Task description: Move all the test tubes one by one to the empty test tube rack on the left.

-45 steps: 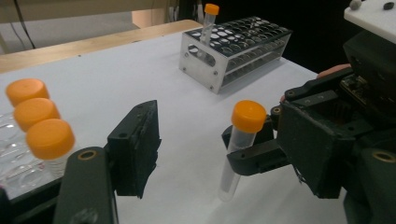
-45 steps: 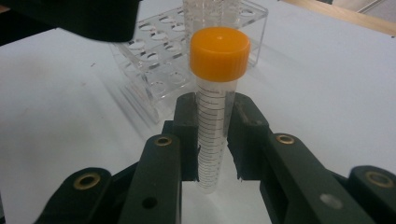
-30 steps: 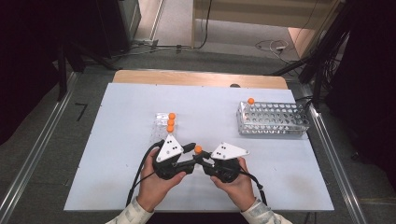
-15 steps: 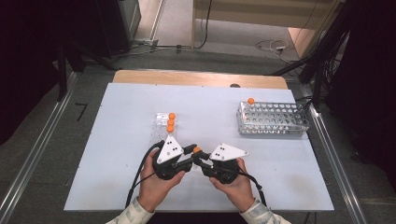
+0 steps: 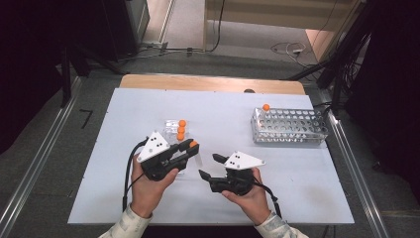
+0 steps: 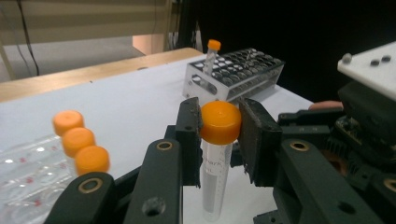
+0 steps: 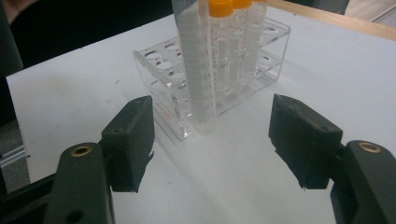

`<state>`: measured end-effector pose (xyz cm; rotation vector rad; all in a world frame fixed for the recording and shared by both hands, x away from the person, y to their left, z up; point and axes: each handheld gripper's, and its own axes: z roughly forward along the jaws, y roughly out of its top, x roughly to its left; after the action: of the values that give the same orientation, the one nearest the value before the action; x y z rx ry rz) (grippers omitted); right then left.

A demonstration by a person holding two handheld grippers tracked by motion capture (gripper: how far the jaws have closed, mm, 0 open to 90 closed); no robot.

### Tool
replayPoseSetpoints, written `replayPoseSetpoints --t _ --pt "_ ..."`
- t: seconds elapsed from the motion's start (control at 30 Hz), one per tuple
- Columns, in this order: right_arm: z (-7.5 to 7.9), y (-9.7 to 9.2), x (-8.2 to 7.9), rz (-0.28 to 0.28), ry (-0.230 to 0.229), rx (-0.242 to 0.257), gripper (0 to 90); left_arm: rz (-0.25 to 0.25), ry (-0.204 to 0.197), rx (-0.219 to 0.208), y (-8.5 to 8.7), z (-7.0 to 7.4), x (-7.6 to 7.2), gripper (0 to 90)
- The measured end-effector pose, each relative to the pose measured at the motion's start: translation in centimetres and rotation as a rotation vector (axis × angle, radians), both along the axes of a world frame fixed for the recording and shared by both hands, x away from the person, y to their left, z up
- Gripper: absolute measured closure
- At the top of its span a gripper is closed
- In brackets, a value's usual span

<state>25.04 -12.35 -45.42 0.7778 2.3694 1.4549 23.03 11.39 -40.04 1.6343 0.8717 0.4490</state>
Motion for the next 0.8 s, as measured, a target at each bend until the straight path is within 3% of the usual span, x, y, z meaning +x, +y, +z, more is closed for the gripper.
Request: replayPoseSetpoints --t 0.3,0.47,0.8 --pt "-0.2 0.0 0.1 -0.004 0.006 -0.007 29.5 0.07 -0.005 -0.027 2.0 1.1 0.4 70.9" --pt "-0.2 -0.1 0.2 -0.012 0.009 -0.007 29.5 0.131 -0.01 -0.003 3.0 1.3 0.7 70.9" --pt "-0.1 -0.2 0.3 -0.013 0.006 -0.008 29.6 0.178 0.001 0.047 3.3 0.6 1.3 70.9"
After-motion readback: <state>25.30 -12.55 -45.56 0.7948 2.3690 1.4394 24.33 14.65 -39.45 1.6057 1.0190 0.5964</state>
